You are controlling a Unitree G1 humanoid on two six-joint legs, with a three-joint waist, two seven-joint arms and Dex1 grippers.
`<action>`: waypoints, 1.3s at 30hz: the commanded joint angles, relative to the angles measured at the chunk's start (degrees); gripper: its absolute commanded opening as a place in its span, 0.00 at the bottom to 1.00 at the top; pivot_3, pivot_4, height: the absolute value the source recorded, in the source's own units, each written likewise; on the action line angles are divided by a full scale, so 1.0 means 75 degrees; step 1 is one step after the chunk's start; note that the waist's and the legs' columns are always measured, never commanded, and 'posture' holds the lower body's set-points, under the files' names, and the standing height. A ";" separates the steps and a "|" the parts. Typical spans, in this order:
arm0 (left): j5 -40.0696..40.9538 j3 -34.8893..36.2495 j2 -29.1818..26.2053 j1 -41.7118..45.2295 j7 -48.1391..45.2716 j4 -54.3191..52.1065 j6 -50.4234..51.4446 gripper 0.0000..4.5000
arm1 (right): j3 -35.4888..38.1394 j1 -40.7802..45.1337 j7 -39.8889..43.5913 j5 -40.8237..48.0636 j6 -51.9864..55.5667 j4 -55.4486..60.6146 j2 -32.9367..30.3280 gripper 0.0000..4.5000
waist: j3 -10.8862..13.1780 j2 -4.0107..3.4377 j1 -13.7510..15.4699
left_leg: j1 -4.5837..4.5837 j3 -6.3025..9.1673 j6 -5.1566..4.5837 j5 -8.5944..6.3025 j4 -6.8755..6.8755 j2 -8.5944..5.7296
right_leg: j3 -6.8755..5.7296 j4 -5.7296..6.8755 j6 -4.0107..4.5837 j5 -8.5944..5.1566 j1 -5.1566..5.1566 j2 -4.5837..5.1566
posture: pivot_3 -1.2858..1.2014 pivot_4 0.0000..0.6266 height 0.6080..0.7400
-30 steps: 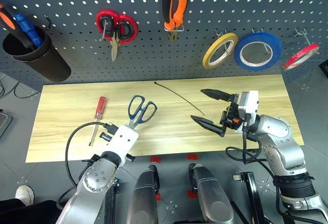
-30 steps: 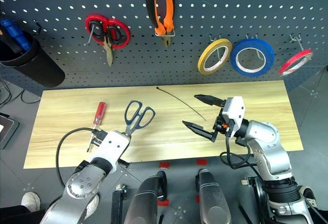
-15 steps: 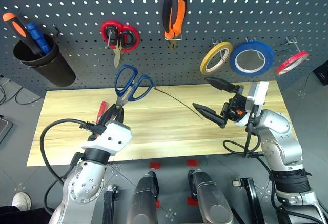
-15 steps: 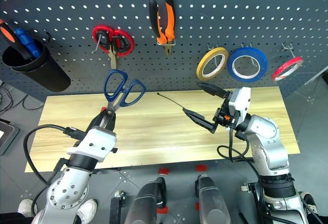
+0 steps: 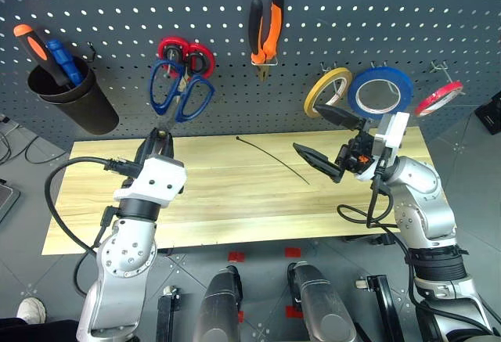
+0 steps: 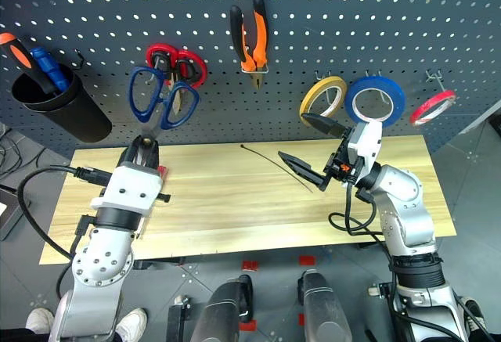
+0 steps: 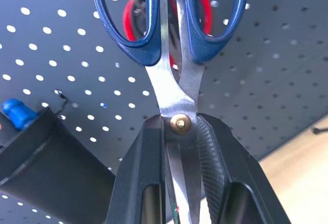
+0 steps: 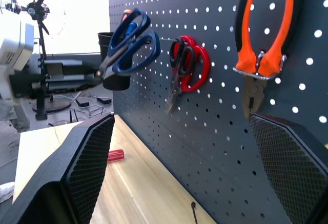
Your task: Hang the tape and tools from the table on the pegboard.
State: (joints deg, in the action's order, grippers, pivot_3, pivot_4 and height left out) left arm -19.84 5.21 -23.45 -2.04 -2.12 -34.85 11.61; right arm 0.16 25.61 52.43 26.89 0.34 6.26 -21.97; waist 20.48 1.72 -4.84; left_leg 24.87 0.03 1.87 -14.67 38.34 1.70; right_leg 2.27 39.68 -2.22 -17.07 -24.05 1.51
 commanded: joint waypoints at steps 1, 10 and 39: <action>0.0024 0.0250 -0.0009 0.0051 -0.0030 0.0080 -0.0332 0.13 | 0.0095 0.0143 -0.0002 -0.0035 -0.0178 0.0082 -0.0012 1.00 | 0.0000 0.0000 -0.0001 | 0.0000 -0.0002 0.0000 0.0000 0.0006 0.0001 | 0.0001 0.0004 0.0000 0.0000 0.0000 0.0000 | 0.46 0.46 1.00; 0.0330 0.0023 0.0571 0.0104 -0.0326 0.0290 0.0181 0.13 | 0.0107 0.0208 -0.0018 -0.0102 -0.0105 0.0127 -0.0060 1.00 | -0.0011 0.0004 0.0009 | 0.0007 -0.0003 -0.0005 -0.0003 0.0061 0.0000 | 0.0003 0.0035 0.0000 0.0000 0.0002 0.0001 | 0.46 0.44 1.00; 0.1570 0.0670 0.1221 0.0270 -0.0628 0.1117 0.1874 0.99 | -0.0032 0.0060 0.0007 -0.0152 -0.0007 0.0475 -0.0211 1.00 | -0.0179 0.0011 -0.0012 | 0.0005 -0.0004 -0.0026 -0.0015 0.0070 0.0002 | 0.0006 0.0043 0.0000 0.0000 0.0003 -0.0002 | 0.46 0.49 1.00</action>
State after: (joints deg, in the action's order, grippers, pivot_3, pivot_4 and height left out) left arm -8.97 8.36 -14.63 0.37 -6.96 -24.55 24.24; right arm -0.13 26.27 52.41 25.35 0.45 6.79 -23.24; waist 19.14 1.80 -4.93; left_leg 24.91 0.01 1.67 -14.79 38.87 1.72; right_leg 2.30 40.01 -2.23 -17.07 -24.03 1.49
